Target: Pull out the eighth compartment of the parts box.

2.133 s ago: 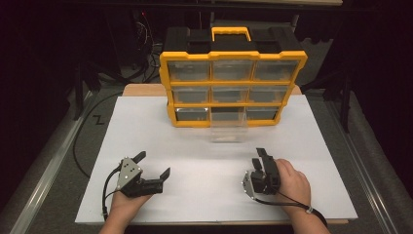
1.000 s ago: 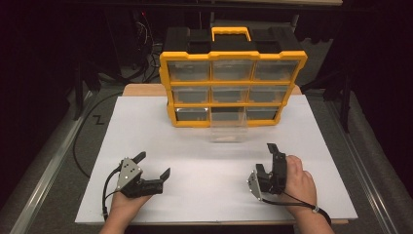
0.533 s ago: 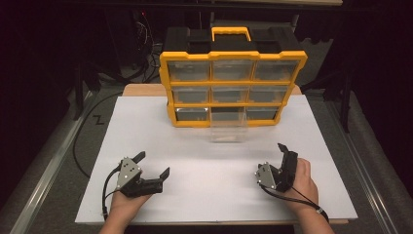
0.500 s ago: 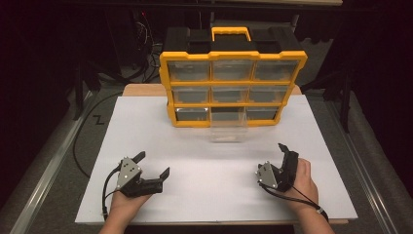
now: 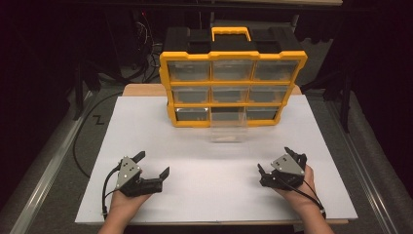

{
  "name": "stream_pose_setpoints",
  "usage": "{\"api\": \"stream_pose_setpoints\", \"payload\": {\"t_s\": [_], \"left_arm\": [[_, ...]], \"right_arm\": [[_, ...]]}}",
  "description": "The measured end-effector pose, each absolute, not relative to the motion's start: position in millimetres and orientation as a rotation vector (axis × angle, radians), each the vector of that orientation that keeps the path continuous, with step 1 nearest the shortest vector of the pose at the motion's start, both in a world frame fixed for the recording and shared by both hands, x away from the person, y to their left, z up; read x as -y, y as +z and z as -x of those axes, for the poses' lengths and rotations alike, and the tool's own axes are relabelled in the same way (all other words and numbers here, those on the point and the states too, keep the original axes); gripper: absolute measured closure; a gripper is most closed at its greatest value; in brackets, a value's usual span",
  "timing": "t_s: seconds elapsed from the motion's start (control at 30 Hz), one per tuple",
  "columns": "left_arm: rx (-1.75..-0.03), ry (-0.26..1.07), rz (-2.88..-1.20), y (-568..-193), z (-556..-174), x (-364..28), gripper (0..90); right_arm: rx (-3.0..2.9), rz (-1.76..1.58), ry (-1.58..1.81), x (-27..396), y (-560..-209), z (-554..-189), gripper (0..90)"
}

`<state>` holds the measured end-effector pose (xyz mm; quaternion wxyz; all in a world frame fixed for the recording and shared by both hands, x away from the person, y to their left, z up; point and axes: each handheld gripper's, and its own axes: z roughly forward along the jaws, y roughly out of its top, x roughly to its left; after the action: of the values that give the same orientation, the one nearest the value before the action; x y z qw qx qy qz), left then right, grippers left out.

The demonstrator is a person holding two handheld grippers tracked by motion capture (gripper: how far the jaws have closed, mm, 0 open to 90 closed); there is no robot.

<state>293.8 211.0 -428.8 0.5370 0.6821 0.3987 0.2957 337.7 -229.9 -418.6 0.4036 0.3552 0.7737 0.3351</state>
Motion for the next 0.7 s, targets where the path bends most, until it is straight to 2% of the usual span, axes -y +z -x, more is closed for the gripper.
{"api": "stream_pose_setpoints", "payload": {"t_s": [0.5, 0.6, 0.7], "left_arm": [[-0.960, 0.696, -1.610, -428, -294, -213, 1.4], [-0.964, 0.697, -1.610, -429, -294, -214, 1.4], [-0.963, 0.695, -1.618, -430, -295, -212, 1.5]], "right_arm": [[-1.767, -1.278, 1.407, 268, -414, -329, 1.1], [-1.768, -1.297, 1.457, 279, -416, -328, 1.1], [-1.805, -1.204, 1.341, 276, -416, -324, 1.0]]}}
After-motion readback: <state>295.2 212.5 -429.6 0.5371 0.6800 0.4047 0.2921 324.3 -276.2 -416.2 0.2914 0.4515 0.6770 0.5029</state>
